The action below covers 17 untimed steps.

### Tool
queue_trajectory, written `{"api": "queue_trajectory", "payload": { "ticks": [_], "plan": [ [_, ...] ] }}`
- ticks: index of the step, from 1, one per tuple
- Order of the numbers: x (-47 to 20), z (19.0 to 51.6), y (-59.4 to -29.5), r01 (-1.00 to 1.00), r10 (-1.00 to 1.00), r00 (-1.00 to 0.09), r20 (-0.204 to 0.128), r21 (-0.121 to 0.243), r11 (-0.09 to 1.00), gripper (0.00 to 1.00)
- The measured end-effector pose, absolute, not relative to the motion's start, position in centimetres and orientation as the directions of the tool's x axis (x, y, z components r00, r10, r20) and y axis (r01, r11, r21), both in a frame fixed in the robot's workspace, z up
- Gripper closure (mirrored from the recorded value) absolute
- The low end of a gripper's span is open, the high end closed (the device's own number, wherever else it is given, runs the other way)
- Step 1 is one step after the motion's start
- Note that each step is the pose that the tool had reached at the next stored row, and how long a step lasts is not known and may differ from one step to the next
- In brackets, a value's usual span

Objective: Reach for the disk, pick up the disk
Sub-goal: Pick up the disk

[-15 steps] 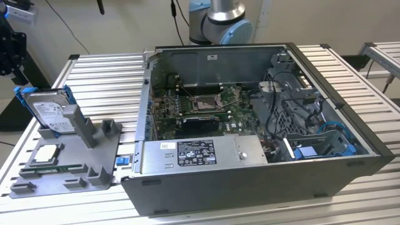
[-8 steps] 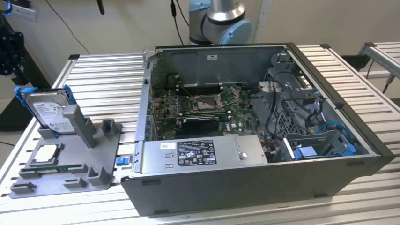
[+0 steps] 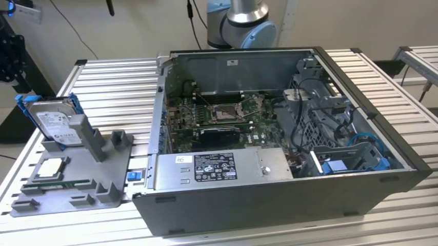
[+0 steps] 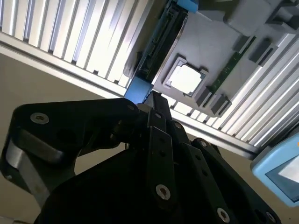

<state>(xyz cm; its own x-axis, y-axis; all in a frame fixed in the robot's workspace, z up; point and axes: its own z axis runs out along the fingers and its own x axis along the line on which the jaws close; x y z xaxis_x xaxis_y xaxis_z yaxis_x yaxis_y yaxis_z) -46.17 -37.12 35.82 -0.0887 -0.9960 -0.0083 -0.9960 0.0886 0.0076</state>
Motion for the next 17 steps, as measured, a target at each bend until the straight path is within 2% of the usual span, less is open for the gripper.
{"api": "queue_trajectory", "payload": {
  "ticks": [1,2,17],
  "plan": [
    [-46.17,35.82,-37.12,-0.996,-0.996,-0.088,-0.008,0.008,0.088,1.0],
    [-46.17,35.82,-37.12,-0.996,-0.996,-0.088,-0.008,0.008,0.088,0.0],
    [-46.17,35.59,-36.91,-0.996,-0.996,-0.087,-0.008,0.008,0.087,0.0]
  ]
}}
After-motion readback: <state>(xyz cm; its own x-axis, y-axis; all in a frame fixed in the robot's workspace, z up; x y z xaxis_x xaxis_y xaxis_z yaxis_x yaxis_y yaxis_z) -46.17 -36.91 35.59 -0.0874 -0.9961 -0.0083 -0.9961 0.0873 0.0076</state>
